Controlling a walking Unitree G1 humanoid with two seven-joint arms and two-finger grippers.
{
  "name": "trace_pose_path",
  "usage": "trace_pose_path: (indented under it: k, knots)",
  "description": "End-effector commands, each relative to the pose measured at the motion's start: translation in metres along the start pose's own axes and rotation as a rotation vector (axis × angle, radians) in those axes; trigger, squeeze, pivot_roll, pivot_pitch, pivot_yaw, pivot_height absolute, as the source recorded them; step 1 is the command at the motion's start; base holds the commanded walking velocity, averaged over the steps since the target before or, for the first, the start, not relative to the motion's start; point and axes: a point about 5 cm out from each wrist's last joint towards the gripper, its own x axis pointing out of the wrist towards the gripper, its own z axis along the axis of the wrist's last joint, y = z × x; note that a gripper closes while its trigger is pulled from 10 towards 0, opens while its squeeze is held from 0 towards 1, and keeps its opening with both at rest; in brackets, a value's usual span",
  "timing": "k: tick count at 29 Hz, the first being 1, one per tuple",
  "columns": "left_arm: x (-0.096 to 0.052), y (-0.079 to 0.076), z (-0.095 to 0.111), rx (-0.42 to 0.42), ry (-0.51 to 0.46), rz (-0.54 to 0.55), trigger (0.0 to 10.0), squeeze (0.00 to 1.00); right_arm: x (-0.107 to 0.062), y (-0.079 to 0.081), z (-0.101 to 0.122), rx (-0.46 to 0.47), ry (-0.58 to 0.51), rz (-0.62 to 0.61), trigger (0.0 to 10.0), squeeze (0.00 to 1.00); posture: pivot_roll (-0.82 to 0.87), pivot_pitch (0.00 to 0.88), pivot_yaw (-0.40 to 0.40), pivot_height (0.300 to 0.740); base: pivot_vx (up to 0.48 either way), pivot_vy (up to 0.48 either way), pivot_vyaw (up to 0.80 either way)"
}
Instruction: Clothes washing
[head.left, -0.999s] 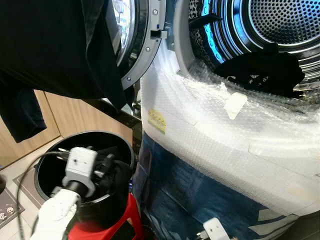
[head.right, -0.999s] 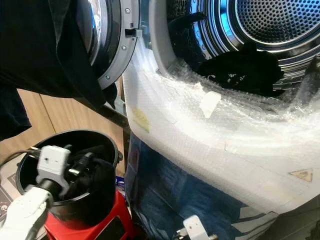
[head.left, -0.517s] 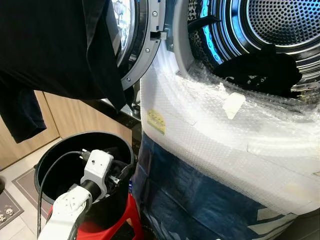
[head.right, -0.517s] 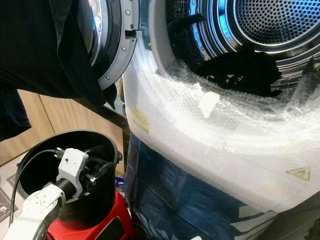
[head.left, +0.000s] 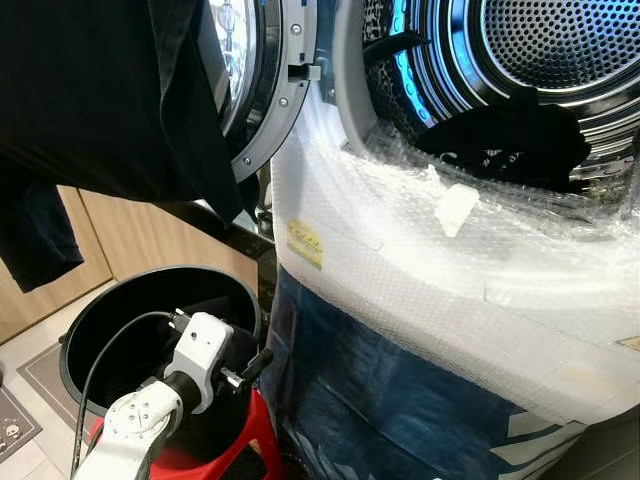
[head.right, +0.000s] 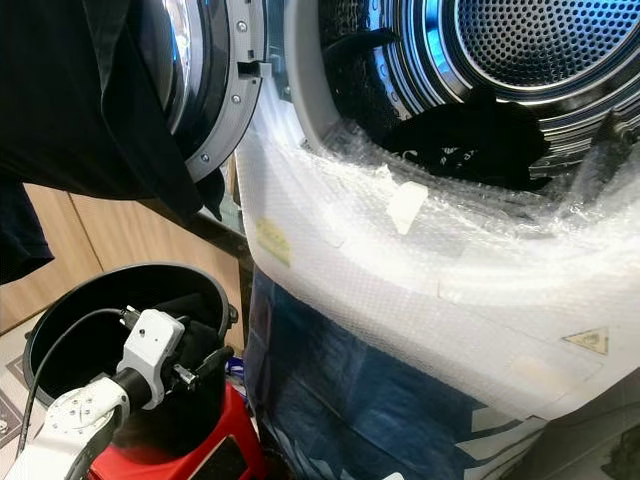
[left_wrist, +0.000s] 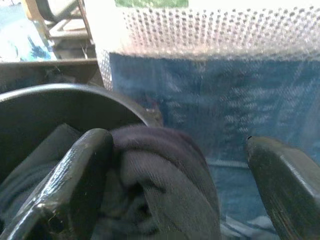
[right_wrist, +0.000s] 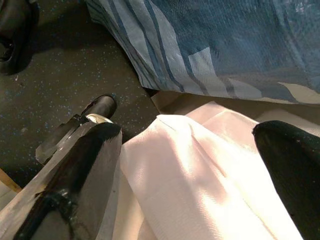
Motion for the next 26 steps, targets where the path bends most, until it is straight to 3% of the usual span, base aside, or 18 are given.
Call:
trace_pose_path:
  k: [1,4,5,6,26]
  knots:
    - [-0.002,0.002,0.003,0.033,0.016,0.032,10.0,1.00,0.000,-0.002,0.003,0.011,-0.004,-0.004,10.0,0.00,0.35,0.030,-0.059,0.740,0.000,0.000,0.00]
    - [-0.004,0.008,0.005,0.049,0.022,0.103,10.0,1.00,0.000,-0.001,0.002,0.017,-0.001,-0.005,10.0,0.00,0.36,0.032,-0.060,0.740,0.000,0.000,0.00]
    - [-0.004,0.008,0.006,0.042,0.016,0.109,10.0,0.72,0.000,-0.001,0.002,0.016,-0.001,-0.006,10.0,0.00,0.36,0.032,-0.060,0.740,0.000,0.000,0.00]
    - [-0.003,0.008,0.007,0.022,0.006,0.109,10.0,0.00,0.000,-0.001,0.001,0.010,0.001,-0.003,10.0,0.00,0.36,0.034,-0.064,0.740,0.000,0.000,0.00]
    - [0.002,0.008,-0.004,-0.052,0.067,0.185,10.0,0.00,0.000,-0.003,-0.010,0.000,0.013,-0.011,10.0,0.00,0.35,0.015,-0.061,0.740,0.000,0.000,0.00]
